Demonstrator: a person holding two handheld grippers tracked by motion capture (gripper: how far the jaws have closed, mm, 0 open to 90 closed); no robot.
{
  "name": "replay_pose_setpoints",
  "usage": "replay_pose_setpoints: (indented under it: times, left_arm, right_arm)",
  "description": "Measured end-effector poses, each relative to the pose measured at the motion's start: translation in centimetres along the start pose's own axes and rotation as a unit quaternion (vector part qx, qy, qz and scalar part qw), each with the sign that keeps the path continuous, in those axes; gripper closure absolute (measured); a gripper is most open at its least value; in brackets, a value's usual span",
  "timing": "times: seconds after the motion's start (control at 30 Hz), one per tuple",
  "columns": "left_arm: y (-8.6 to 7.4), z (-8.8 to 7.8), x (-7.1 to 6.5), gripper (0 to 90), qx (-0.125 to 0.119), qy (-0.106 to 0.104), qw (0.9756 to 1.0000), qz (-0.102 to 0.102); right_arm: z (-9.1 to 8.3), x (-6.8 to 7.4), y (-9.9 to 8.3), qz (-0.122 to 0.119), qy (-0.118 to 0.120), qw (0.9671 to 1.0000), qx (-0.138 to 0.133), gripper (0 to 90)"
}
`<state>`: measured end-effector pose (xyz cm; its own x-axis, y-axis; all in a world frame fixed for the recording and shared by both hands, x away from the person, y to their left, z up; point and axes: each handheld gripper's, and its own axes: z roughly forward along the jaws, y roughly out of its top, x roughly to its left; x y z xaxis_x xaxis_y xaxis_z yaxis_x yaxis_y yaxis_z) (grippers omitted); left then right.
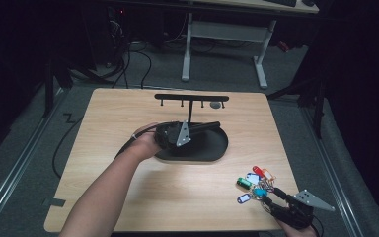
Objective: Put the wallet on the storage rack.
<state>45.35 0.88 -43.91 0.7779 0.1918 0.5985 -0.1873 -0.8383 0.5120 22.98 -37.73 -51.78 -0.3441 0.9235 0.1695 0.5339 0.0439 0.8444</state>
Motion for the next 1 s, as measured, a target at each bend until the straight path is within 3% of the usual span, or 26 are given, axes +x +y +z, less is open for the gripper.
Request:
replay_pose_setpoints:
  times: [0.27, 0.43, 0.53, 0.77, 1.0]
  left_arm:
    - [-0.6, 1.4, -0.3, 74.5, 0.002, 0.0, 1.0, 0.005]
    - [-1.0, 1.5, -0.2, 74.3, 0.009, -0.004, 0.9996, 0.026]
    - [-1.4, 1.7, -0.7, 74.1, 0.028, -0.011, 0.9985, 0.046]
    - [-2.6, 2.2, -0.9, 73.7, 0.049, -0.023, 0.9979, 0.035]
    - [-3.0, 2.2, -0.9, 73.4, 0.049, -0.03, 0.9981, 0.024]
  right_arm:
    - [0.0, -0.1, -0.1, 0.005, 0.0, 1.0, 0.002, 38.4]
    - [0.1, -0.1, -0.2, 0.003, 0.001, 1.0, 0.003, 38.3]
    - [0.0, -0.1, -0.2, 0.004, 0.001, 1.0, 0.003, 38.3]
    - [0.1, 0.0, -0.2, 0.003, 0.001, 1.0, 0.006, 38.3]
    - [0.2, 0.0, -0.2, 0.003, 0.0, 1.0, 0.008, 38.4]
